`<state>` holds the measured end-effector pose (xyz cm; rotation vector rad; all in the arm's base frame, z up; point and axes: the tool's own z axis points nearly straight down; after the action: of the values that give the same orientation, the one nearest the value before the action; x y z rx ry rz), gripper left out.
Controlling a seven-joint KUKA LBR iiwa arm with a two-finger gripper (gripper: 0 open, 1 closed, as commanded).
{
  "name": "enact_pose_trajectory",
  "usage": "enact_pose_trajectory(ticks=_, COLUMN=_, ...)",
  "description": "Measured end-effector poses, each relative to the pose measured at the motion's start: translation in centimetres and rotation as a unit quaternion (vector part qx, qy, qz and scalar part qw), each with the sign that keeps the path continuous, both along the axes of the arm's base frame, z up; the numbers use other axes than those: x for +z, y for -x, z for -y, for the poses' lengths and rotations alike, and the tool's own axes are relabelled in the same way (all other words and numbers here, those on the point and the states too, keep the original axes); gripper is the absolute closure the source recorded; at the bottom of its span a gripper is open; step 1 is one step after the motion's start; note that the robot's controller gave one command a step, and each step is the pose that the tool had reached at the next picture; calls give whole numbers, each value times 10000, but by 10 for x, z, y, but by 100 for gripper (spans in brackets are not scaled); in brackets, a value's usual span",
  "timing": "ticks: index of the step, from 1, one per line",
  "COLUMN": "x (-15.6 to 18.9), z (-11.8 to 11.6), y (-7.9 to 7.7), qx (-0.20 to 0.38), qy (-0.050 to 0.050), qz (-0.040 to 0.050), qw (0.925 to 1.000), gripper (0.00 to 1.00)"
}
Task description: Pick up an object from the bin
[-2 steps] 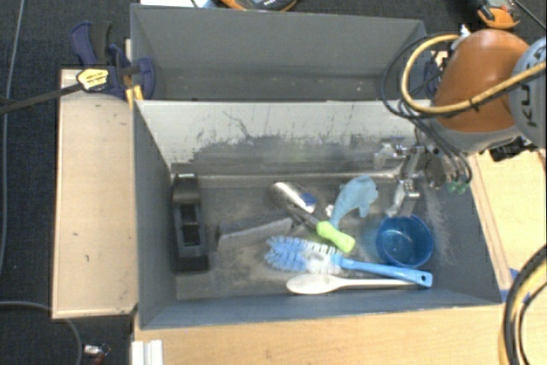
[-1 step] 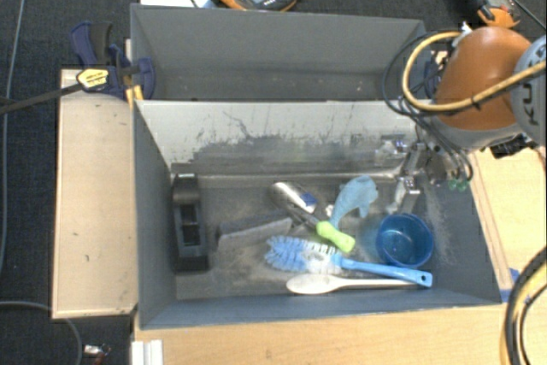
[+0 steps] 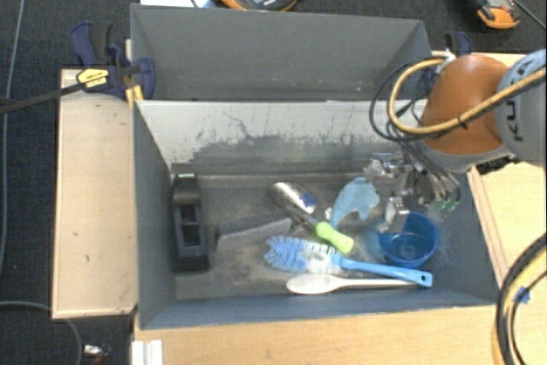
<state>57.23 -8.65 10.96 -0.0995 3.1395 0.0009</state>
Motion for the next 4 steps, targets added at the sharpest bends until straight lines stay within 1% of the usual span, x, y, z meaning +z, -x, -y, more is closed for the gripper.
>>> enact_pose_trajectory(ticks=1, x=6, z=12, y=-18, qx=-956, qy=5, qz=62, qw=9954, gripper=0)
enact_pose_trajectory(ticks=2, x=-8, z=-29, y=-10, qx=-769, qy=-8, qz=13, qw=9970, gripper=0)
enact_pose_trajectory(ticks=3, x=0, z=-3, y=-14, qx=-1965, qy=6, qz=92, qw=9805, gripper=0)
enact_pose_trajectory(ticks=4, x=9, z=-25, y=20, qx=-707, qy=-10, qz=37, qw=9975, gripper=0)
